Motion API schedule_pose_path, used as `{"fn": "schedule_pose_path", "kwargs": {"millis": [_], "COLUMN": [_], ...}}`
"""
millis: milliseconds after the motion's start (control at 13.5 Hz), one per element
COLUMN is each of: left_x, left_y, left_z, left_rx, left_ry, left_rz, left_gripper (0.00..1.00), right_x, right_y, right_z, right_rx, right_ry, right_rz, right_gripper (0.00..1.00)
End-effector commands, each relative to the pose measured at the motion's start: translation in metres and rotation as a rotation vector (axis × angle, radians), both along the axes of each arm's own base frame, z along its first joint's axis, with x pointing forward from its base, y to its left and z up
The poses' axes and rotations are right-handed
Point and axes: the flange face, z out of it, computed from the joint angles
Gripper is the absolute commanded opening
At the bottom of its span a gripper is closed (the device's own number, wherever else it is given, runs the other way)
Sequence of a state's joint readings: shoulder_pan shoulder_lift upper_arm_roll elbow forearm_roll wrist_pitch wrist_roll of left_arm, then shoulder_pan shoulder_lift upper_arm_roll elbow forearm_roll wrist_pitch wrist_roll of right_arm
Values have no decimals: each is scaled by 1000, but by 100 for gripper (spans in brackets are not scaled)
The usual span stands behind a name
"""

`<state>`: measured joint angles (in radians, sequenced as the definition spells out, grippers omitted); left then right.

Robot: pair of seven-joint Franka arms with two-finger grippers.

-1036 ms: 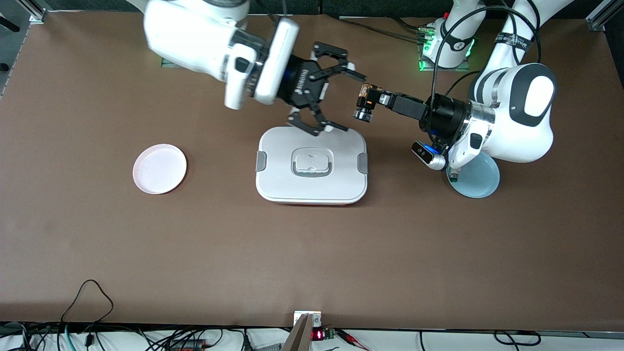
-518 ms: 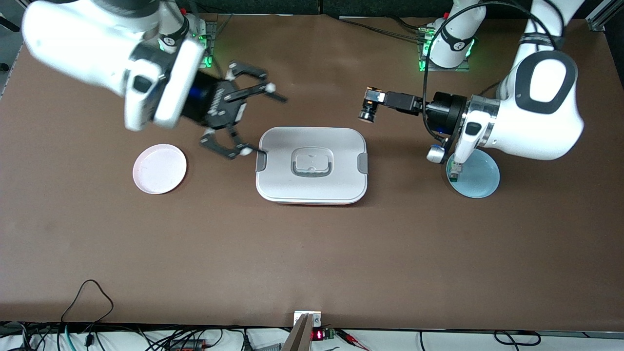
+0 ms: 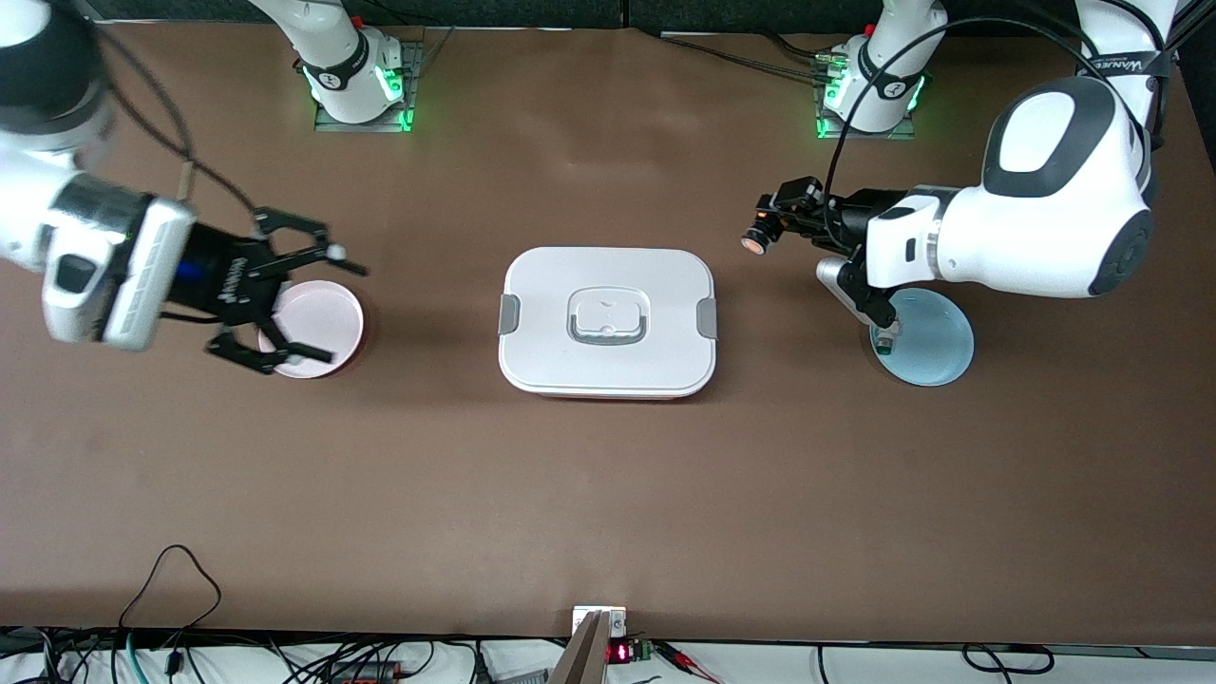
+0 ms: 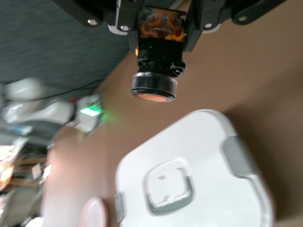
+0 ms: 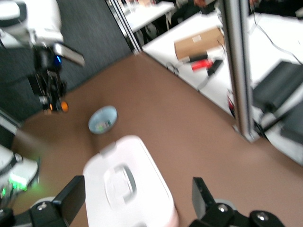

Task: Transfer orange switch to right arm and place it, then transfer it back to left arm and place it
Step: 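Carry the switch to the blue plate while the right gripper retreats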

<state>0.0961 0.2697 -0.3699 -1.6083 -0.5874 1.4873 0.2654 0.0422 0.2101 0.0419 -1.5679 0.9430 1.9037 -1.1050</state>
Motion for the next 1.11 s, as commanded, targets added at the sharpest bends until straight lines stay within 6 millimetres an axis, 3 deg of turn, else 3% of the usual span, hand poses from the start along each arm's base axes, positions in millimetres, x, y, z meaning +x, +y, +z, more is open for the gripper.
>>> {"fn": "schedule_pose_path", "kwargs": {"millis": [0,222,370,518,740,1036], "left_x": [5,8,8,15,25,25], "left_y": [13,38,50,75,124,165], "left_z": [-7,-21,-33,-49,-74,-112], "left_rx": [61,122,149,160,127,134], "left_ry": [-125,-216,-241,-252,-272,-330], "left_rz": [-198,-396,-498,-568,-646,-742], "left_gripper": [6,7,8,9,9,9], "right_x": [-12,-12,-16,-23,-38,-46], "right_y": [-41,-93,-108,-113,-101,-111], "right_z": [-4,-19,-13,-3,5,14], "right_rx": [-141,-266,-394,-535,-682,-830], "right_ry": [39,142,208,239,337,382], "right_rz": [-24,-153,-257,-332,-435,-510], "right_gripper": [100,100,100,100,100,100]}}
